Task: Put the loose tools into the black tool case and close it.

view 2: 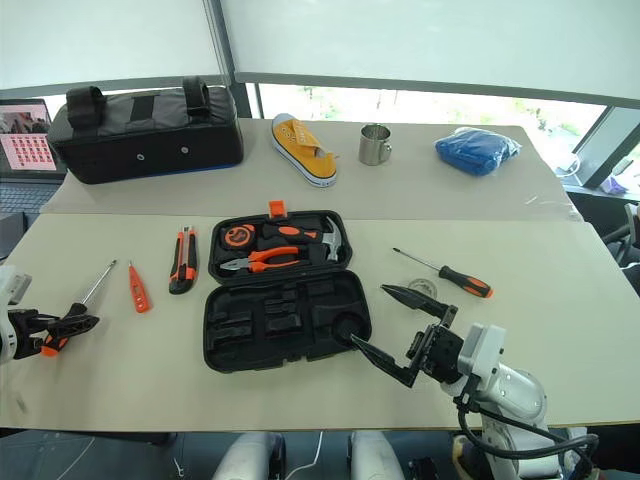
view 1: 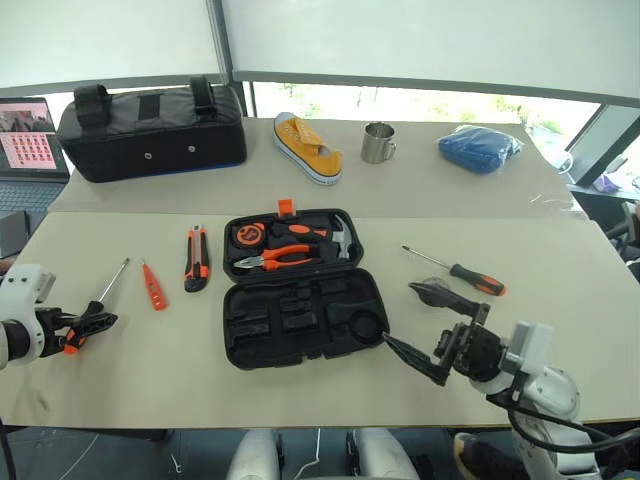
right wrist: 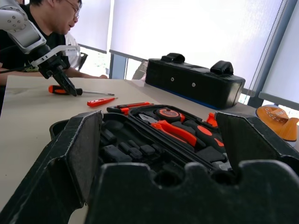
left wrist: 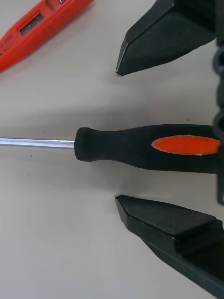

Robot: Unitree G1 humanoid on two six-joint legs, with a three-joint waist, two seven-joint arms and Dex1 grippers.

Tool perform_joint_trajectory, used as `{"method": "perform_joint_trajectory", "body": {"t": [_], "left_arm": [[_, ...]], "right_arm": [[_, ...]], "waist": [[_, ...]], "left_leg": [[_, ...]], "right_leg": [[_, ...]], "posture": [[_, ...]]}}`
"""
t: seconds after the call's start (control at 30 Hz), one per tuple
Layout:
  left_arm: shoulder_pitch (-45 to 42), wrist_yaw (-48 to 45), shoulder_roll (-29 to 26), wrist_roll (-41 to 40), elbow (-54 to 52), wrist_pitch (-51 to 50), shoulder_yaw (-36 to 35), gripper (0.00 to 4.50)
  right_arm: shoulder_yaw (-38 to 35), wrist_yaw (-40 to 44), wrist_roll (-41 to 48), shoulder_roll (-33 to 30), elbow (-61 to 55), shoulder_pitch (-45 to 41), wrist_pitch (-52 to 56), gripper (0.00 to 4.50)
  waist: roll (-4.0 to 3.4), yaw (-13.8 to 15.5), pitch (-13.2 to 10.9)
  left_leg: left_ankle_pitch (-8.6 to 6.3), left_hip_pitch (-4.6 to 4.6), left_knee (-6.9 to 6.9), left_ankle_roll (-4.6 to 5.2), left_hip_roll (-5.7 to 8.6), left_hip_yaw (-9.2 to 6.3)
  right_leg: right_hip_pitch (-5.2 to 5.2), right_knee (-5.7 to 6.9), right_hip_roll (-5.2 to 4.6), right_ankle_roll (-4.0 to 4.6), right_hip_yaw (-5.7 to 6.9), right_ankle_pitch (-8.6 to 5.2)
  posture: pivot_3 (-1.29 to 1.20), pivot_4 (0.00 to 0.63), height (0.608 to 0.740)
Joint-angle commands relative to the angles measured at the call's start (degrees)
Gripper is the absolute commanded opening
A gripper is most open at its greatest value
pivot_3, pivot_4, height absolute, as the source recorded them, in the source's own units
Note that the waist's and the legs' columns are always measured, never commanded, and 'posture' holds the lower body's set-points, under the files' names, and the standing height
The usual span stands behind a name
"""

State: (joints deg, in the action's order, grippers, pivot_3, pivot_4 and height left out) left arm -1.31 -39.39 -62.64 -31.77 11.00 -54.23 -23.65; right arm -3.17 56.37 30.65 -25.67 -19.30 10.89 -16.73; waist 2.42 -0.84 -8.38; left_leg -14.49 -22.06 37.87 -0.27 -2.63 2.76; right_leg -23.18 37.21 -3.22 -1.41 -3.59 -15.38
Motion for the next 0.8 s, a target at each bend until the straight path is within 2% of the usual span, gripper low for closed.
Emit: {"method": "perform_joint_trajectory", "body": {"t": [0.03,0.07,0.2,0.23,0.33,0.37,0.53,0.73,0.8], "left_arm": [[1.8,-1.5,1.1,1.1,0.1,1.8,-1.7,2.65],[2.5,-2.1,1.3,1.5,0.2,3.7,-2.5,2.22],[4.0,-6.4,3.1,1.5,-0.8,13.1,-7.0,0.96],[4.0,-8.4,3.6,1.3,-1.5,16.6,-7.9,0.82],[2.0,-14.7,5.9,-0.2,-5.4,27.5,-10.1,0.82],[1.2,-17.0,5.8,-0.1,-7.5,29.8,-8.6,0.82],[-7.0,-26.3,4.8,2.2,-17.6,32.8,7.1,0.82],[-23.1,-29.0,8.9,15.3,-20.1,32.2,30.8,0.82],[-26.7,-29.1,11.1,19.4,-19.0,31.9,36.5,0.82]], "right_arm": [[-1.8,0.9,0.8,-0.7,-0.9,0.8,-1.6,4.5],[-1.9,1.1,0.8,-0.8,-0.4,0.9,-1.9,4.5],[-2.4,1.8,0.8,-0.9,0.8,1.0,-2.4,4.5],[-2.7,1.9,0.8,-1.1,0.9,1.1,-2.5,4.5],[-4.3,2.2,1.1,-2.2,0.7,1.7,-2.2,4.5],[-5.3,2.1,1.3,-2.7,0.5,1.9,-1.9,4.5],[-10.0,1.9,2.3,-6.1,-0.3,4.0,0.0,4.5],[-12.6,-1.8,3.1,-10.2,-6.3,7.8,8.0,4.5],[-13.3,-3.2,3.2,-10.9,-8.1,8.5,9.9,4.5]], "waist": [[0.0,0.0,0.0],[0.0,0.0,0.0],[0.02,0.0,0.0],[0.03,0.0,0.0],[0.12,0.6,0.0],[0.19,0.8,0.0],[0.15,1.9,0.0],[0.08,0.9,0.0],[0.08,0.8,0.0]], "left_leg": [[0.0,0.0,0.0,0.0,0.0,0.01],[0.0,-0.01,0.0,0.0,0.0,0.01],[0.0,-0.01,0.0,0.0,-0.06,0.06],[0.0,-0.01,0.0,0.0,-0.06,0.06],[0.01,-0.05,0.0,-0.01,-0.05,0.08],[0.01,-0.06,0.01,-0.02,-0.05,0.08],[0.03,-0.06,0.06,-0.03,0.11,0.16],[0.03,-0.1,0.06,-0.02,0.09,0.24],[0.03,-0.11,0.08,-0.02,0.12,0.24]], "right_leg": [[0.0,0.0,-0.01,0.0,-0.02,0.0],[0.0,0.0,-0.02,0.0,-0.01,0.0],[-0.01,-0.01,-0.07,0.0,-0.03,0.0],[-0.01,-0.01,-0.07,0.0,-0.03,0.0],[-0.01,-0.02,-0.1,0.0,0.0,0.0],[-0.01,-0.02,-0.13,-0.01,0.0,0.0],[0.12,-0.12,-0.21,-0.14,-0.02,0.08],[0.03,-0.09,0.1,-0.16,-0.25,0.09],[0.03,-0.08,0.1,-0.17,-0.29,0.09]], "posture": [[0.0,0.15,0.74],[0.0,0.15,0.74],[0.0,0.15,0.74],[0.0,0.15,0.74],[0.0,0.15,0.74],[0.0,0.15,0.74],[0.0,0.15,0.74],[0.0,0.15,0.74],[0.0,0.15,0.74]]}}
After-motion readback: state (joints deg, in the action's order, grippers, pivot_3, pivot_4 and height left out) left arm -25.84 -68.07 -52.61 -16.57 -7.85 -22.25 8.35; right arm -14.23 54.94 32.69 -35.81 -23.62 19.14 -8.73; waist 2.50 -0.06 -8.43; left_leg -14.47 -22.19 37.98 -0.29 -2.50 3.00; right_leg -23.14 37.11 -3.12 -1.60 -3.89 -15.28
